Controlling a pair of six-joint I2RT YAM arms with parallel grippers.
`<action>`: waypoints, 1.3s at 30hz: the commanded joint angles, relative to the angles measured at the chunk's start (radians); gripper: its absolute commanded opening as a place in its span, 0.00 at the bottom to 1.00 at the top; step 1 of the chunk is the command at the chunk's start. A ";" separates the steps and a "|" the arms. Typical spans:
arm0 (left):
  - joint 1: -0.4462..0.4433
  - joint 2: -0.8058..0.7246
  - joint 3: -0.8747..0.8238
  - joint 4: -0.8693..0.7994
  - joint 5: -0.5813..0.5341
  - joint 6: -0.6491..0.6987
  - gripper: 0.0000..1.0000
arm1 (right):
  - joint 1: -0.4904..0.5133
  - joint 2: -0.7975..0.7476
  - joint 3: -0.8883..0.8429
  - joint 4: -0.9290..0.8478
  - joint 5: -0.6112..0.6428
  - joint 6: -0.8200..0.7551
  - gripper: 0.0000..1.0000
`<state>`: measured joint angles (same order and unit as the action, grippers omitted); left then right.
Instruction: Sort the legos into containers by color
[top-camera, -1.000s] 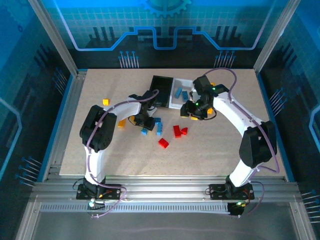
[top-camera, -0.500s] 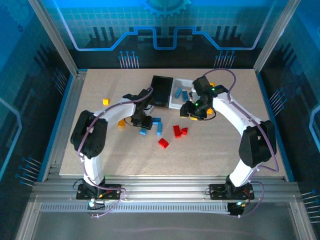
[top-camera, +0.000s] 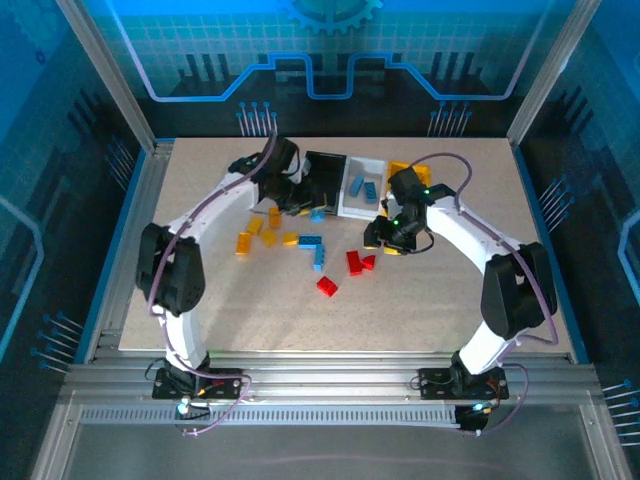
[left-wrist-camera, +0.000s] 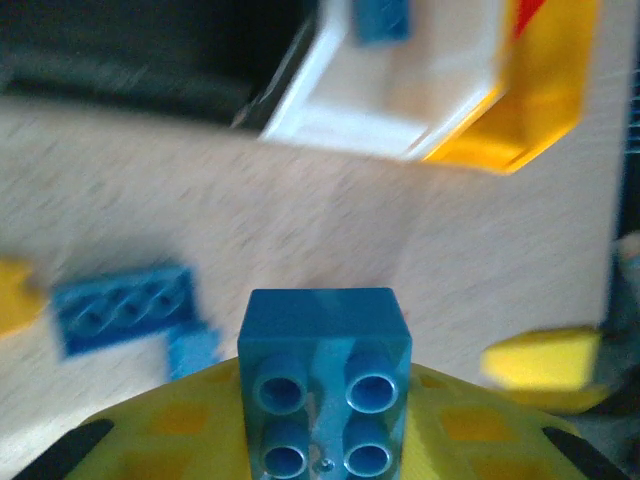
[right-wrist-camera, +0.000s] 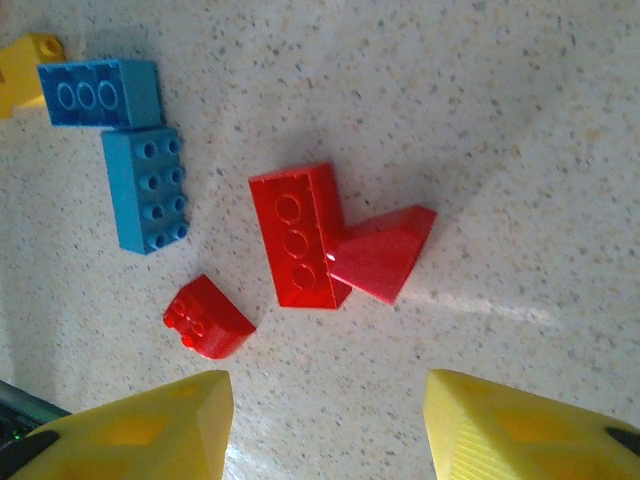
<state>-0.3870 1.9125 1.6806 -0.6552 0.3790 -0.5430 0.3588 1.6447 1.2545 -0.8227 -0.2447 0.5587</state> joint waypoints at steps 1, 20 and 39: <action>-0.002 0.114 0.131 0.104 0.113 -0.176 0.33 | -0.008 -0.088 -0.064 0.025 -0.014 0.040 0.55; -0.056 0.622 0.795 0.032 0.068 -0.283 0.41 | 0.058 -0.319 -0.322 0.055 0.021 0.156 0.54; -0.055 0.483 0.732 -0.057 0.032 -0.182 0.56 | 0.074 -0.307 -0.306 0.052 0.018 0.099 0.55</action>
<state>-0.4461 2.5145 2.4302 -0.6418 0.4316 -0.7879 0.4046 1.3315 0.9424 -0.7685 -0.2321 0.6811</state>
